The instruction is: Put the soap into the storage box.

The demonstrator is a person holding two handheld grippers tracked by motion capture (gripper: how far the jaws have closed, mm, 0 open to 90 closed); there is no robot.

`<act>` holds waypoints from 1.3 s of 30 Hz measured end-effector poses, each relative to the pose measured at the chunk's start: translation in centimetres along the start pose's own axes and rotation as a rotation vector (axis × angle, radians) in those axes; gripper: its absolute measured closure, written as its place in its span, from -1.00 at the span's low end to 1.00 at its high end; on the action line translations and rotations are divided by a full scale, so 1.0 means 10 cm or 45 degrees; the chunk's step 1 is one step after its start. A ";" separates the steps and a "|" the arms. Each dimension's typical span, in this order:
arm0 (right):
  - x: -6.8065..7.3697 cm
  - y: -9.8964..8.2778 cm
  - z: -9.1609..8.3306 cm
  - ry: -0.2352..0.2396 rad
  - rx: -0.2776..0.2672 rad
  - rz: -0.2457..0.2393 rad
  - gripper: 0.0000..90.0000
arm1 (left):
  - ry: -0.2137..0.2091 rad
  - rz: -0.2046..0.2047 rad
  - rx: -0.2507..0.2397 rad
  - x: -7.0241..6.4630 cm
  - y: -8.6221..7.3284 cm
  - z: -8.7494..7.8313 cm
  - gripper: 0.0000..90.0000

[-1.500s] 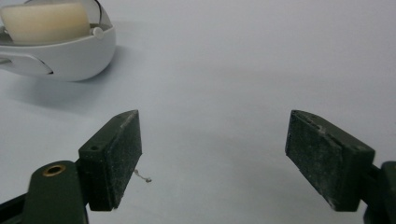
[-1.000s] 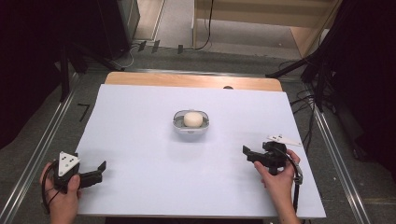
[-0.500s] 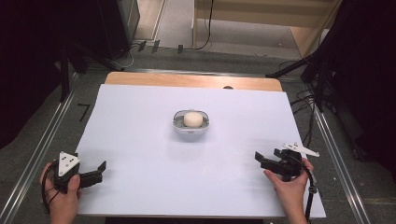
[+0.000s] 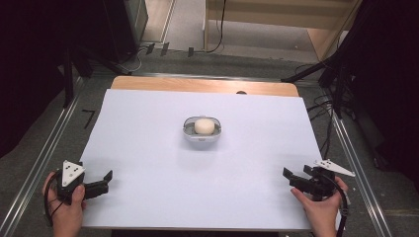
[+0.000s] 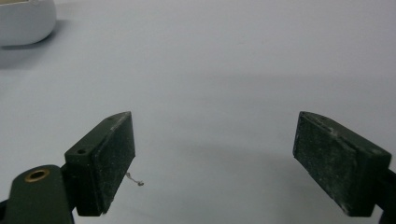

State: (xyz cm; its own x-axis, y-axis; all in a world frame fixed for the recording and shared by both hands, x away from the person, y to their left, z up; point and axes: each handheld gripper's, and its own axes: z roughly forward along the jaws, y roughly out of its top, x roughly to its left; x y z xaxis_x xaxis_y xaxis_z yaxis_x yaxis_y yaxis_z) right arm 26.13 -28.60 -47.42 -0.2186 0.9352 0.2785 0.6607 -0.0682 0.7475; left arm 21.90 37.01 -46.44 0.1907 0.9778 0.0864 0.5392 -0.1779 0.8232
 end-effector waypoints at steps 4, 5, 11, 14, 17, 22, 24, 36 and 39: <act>-0.06 -0.03 -0.06 -0.017 -0.007 0.008 -0.71 | -0.001 0.000 0.001 0.00 0.00 0.00 -0.99; -0.07 -0.03 -0.08 -0.023 -0.008 0.007 -0.71 | -0.001 0.000 0.001 0.00 0.00 0.00 -0.99; -0.17 -0.09 -0.16 -0.040 0.005 0.023 -0.71 | 0.001 0.000 0.000 0.00 0.00 0.00 -0.99; -0.22 -0.12 -0.21 -0.053 0.002 0.025 -0.71 | 0.001 -0.001 0.000 0.00 0.00 0.00 -0.99; -0.28 -0.15 -0.26 -0.060 0.001 0.031 -0.71 | 0.001 -0.002 0.000 0.00 0.00 0.00 -0.99; -0.36 -0.21 -0.34 -0.071 0.005 0.035 -0.72 | 0.004 0.001 -0.003 0.00 0.00 0.00 -0.99; -0.40 -0.22 -0.36 -0.079 0.006 0.047 -0.72 | 0.005 0.001 -0.003 0.00 0.00 0.00 -0.99; -0.47 -0.32 -0.39 -0.061 -0.025 0.002 -0.71 | 0.005 0.002 -0.003 0.00 0.00 0.00 -0.99; -0.48 -0.33 -0.41 -0.051 -0.058 0.019 -0.71 | 0.005 0.001 0.001 0.00 0.00 0.00 -0.99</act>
State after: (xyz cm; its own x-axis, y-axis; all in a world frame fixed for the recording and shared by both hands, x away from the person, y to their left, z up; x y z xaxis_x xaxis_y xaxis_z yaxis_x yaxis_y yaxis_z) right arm 22.09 -34.34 -48.73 -0.1795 0.9470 0.2664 0.6302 -0.0972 0.7703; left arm 21.89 36.98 -46.44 0.1883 0.9780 0.0892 0.5395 -0.1789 0.8228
